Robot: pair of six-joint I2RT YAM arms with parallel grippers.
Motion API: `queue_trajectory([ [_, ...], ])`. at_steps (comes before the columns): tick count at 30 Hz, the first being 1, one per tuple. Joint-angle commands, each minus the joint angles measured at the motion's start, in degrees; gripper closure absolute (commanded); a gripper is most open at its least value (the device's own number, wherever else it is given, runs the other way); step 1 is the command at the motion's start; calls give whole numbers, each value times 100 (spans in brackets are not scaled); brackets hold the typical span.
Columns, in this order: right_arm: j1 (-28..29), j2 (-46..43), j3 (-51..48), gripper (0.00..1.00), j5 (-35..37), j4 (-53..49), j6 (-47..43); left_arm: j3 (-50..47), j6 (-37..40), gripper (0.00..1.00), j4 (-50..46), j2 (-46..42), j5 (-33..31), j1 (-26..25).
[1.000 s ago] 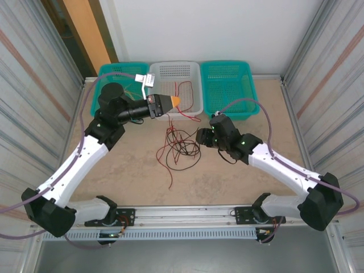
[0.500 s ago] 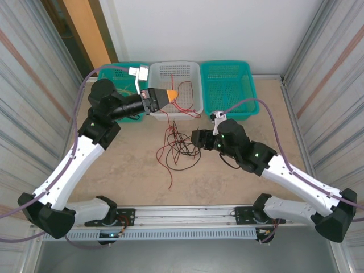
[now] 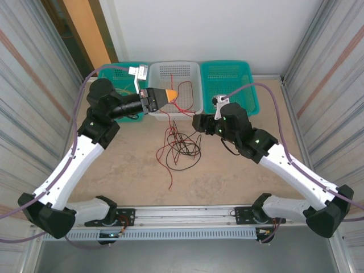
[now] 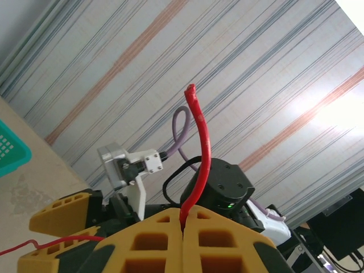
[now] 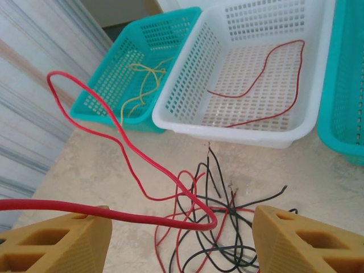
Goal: Untangle the cables
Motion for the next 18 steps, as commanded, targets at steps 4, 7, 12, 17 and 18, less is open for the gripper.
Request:
queue_trajectory([
  [4, -250, 200, 123, 43, -440, 263, -174, 170, -481, 100, 663, 78, 343, 103],
  [7, -293, 231, 122, 52, -520, 376, -182, 128, -532, 100, 691, 69, 370, 125],
  [12, -283, 221, 168, 81, -602, 389, -209, 18, -613, 100, 742, 16, 351, 238],
  [17, -194, -32, 160, 98, -572, 357, -235, -104, -627, 100, 554, 50, 249, 390],
  [18, -171, -97, 158, 100, -530, 355, -244, -137, -623, 100, 517, 67, 229, 412],
])
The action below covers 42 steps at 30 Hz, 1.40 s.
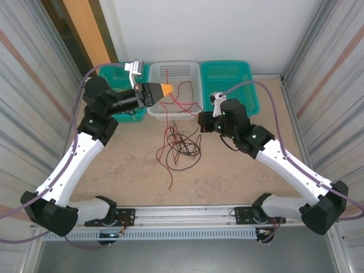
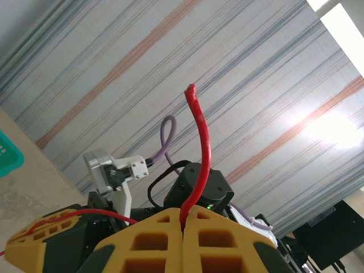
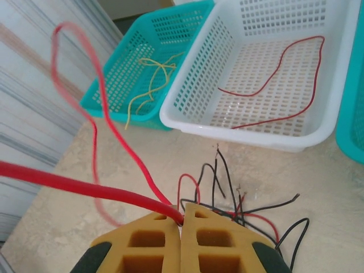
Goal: Untangle the cables
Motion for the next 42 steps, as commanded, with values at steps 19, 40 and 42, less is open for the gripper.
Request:
queue_trajectory([
  [19, 471, -1018, 362, 100, 309, -203, 75, -720, 1565, 27, -1598, -555, -819, 191],
  [40, 561, -1014, 366, 100, 200, -279, 211, -742, 1339, 100, -1198, -320, -703, 281],
  [42, 561, -1015, 361, 100, 295, -347, 219, -696, 1319, 100, -1180, -322, -751, 283],
])
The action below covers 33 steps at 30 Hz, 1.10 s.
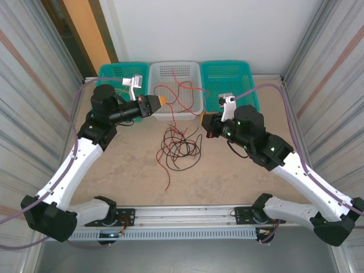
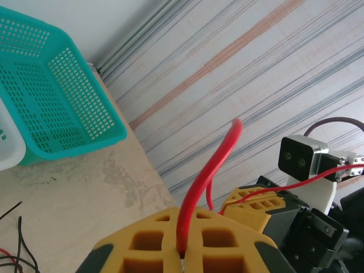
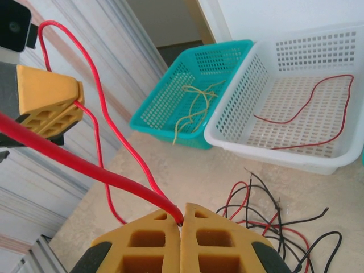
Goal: Untangle the cables
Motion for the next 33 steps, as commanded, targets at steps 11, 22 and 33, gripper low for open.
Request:
queue_trajectory([
  [11, -161, -697, -18, 38, 1085, -1013, 385, 445, -478, 100, 670, 532, -480, 334],
  [22, -360, -1696, -996, 41, 1160, -1586, 1087, 1966, -1103, 100, 1733, 2502, -970, 787],
  [33, -289, -1621, -1212, 43, 1015, -1580, 1211, 2085, -641, 25, 1338, 3735, -1582, 816],
])
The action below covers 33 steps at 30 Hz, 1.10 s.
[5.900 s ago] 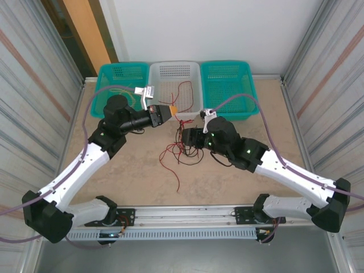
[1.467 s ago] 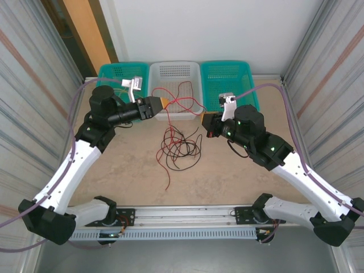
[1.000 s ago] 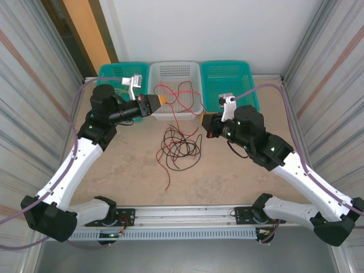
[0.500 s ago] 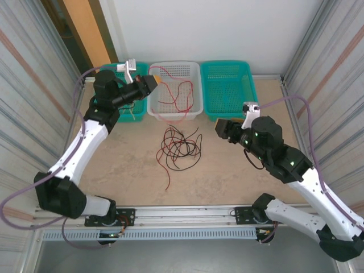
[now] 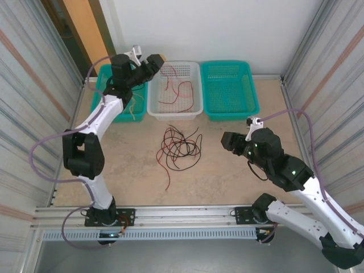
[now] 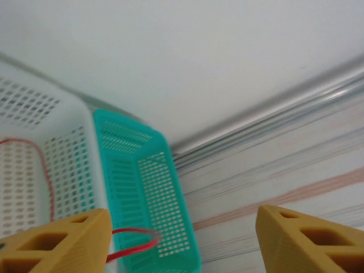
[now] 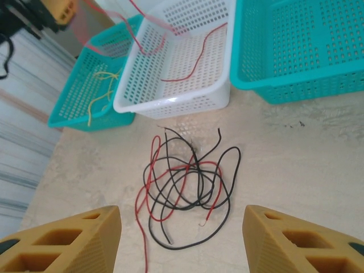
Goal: Untangle the cables
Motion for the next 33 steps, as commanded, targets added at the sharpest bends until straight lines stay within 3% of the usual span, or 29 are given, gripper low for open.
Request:
queue_trajectory([
  [1, 61, 100, -53, 43, -36, 57, 142, -311, 274, 24, -138, -154, -209, 42],
  [7, 198, 644, -98, 44, -218, 397, 137, -1112, 670, 24, -558, -966, -177, 42],
  [12, 550, 1272, 54, 44, -189, 665, 120, -2140, 1078, 30, -1058, -2253, -120, 42],
  [22, 1267, 3292, 360, 47, -651, 1565, 407, -3839, 2154, 28, -3239, -4843, -163, 16],
  [27, 1285, 4376, 643, 50, -953, 1797, 746, -4429, 1998, 25, -3509, -5395, 224, 16],
  [33, 1093, 5366, 1280, 52, -1149, 1690, 740, -4844, 1598, 25, -3245, -5393, 315, 19],
])
